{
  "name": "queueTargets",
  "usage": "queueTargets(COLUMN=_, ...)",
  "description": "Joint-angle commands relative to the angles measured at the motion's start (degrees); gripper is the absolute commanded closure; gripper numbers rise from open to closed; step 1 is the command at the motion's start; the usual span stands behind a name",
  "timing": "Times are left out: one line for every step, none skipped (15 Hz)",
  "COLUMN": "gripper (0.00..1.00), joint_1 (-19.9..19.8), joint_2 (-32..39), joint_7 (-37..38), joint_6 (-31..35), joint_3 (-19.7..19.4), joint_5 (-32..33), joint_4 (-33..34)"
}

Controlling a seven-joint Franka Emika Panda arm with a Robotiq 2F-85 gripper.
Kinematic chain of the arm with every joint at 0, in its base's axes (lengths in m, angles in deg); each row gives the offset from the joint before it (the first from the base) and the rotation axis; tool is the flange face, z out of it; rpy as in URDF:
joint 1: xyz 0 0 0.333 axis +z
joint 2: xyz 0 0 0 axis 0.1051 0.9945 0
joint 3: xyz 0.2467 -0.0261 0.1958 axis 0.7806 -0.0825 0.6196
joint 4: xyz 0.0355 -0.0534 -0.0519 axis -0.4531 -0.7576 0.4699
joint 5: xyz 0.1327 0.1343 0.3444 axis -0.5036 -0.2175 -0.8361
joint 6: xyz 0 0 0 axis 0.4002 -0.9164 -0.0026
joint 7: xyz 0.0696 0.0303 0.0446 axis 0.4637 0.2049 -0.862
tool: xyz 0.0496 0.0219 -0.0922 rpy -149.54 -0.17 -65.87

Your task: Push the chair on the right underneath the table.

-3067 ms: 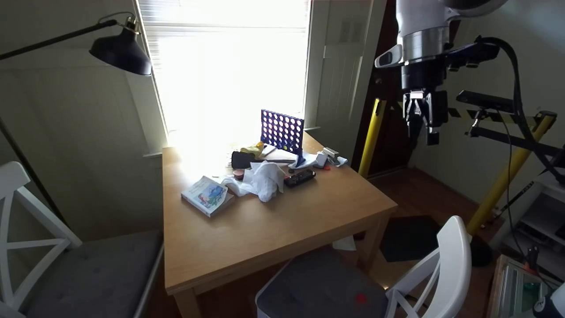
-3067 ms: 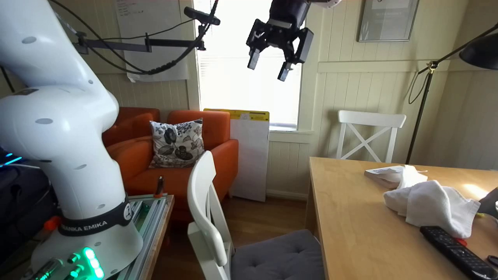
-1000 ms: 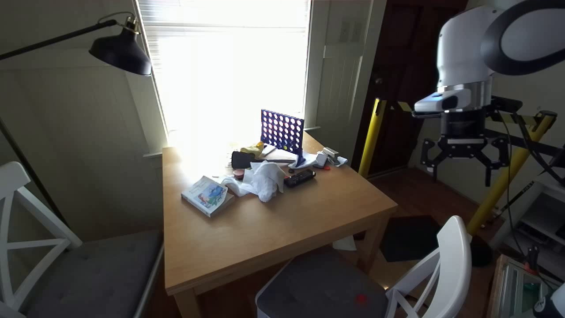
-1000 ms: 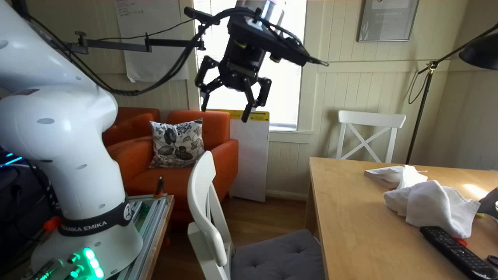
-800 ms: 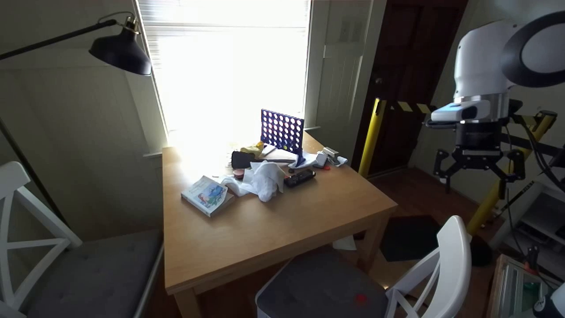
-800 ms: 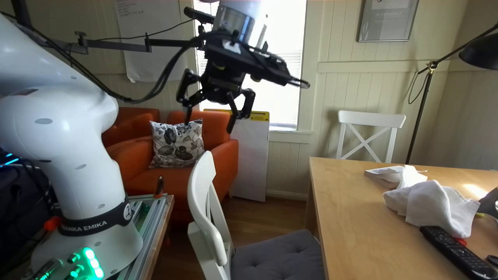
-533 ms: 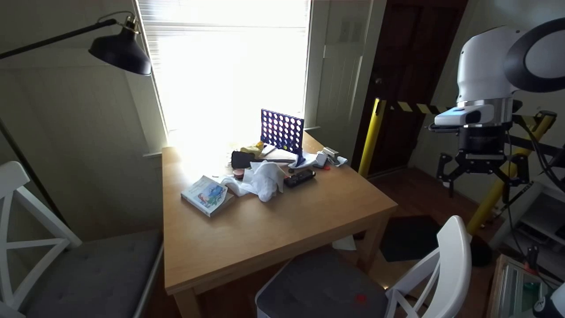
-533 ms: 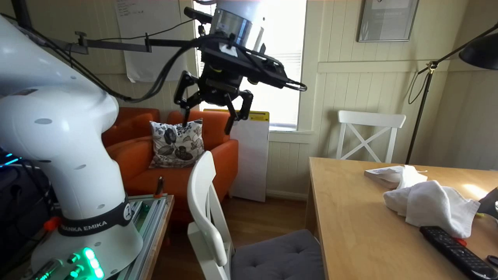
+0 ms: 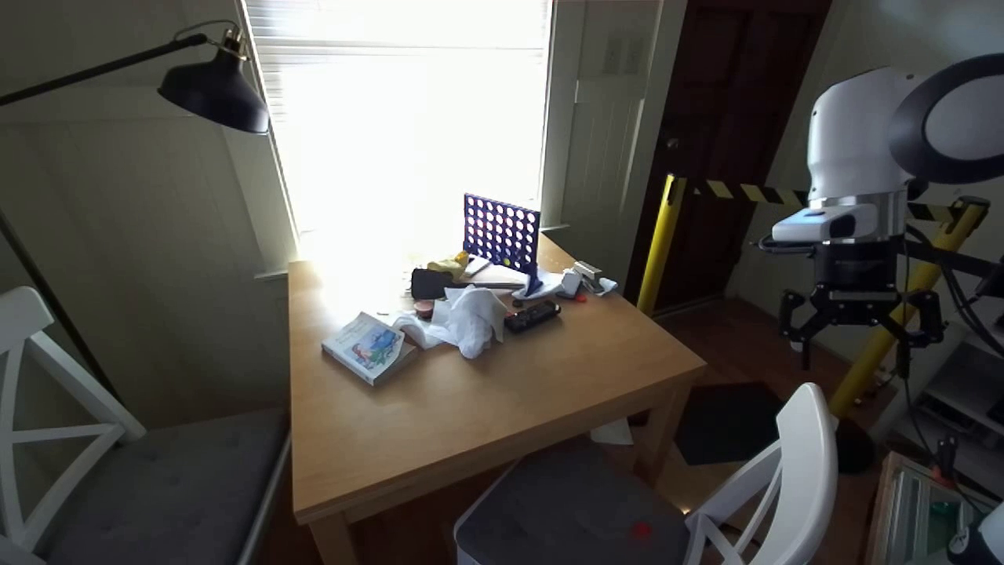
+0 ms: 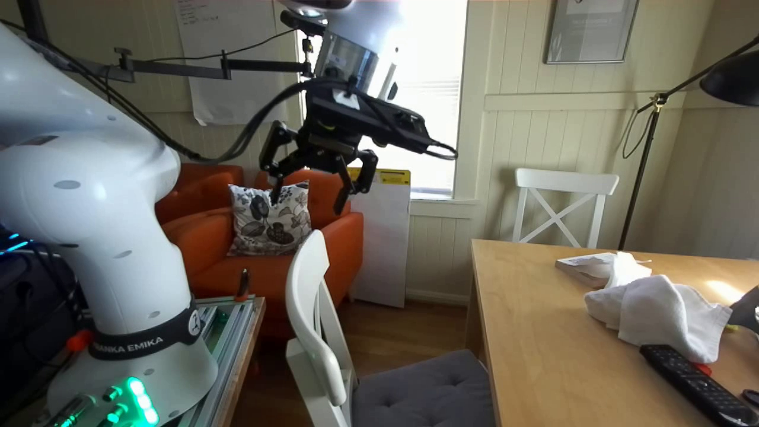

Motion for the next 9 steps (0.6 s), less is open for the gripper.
queueTargets(gripper=0.0, joint_1=0.0, joint_2=-2.6, joint_7=-4.2, joint_6=5.2, joint_3=-0.4, joint_5=-1.3, joint_4=-7.8)
queueTargets(gripper=0.0, joint_1=-0.3, joint_2=-3.4, joint_7=-4.7, joint_6=7.1, joint_3=-0.5, joint_5=-1.4, joint_4=-9.8)
queueTargets(gripper=0.0, joint_1=0.3, joint_2=0.8, joint_7=-5.6, joint_6=6.8, joint_3=-0.8, joint_5=-2.0, joint_4=-5.0)
queueTargets(gripper=0.0, joint_1=0.2, joint_2=0.4, joint_7=-5.9, joint_6=8.9, joint_3=-0.6, joint_5=-2.1, joint_4=-6.2)
queueTargets(gripper=0.0, joint_1=0.4, joint_2=0.4, joint_7=-6.1, joint_6=10.7, joint_3=-0.8, joint_5=-3.2, joint_4=-6.2)
queueTargets(gripper=0.0, joint_1=0.4, joint_2=0.7, joint_7=-6.0, joint_6=12.5, joint_3=-0.7, joint_5=-4.1, joint_4=-6.2)
queueTargets(gripper=0.0, joint_1=0.6, joint_2=1.1, joint_7=-5.9, joint_6=14.6, joint_3=-0.5, joint_5=-5.0, joint_4=-6.1)
queueTargets(gripper=0.0, joint_1=0.9, joint_2=1.5, joint_7=-6.1, joint_6=16.6, joint_3=-0.4, joint_5=-5.9, joint_4=-6.2)
queueTargets(gripper=0.0, joint_1=1.0, joint_2=2.1, joint_7=-6.1, joint_6=17.9, joint_3=-0.2, joint_5=-6.1, joint_4=-6.2)
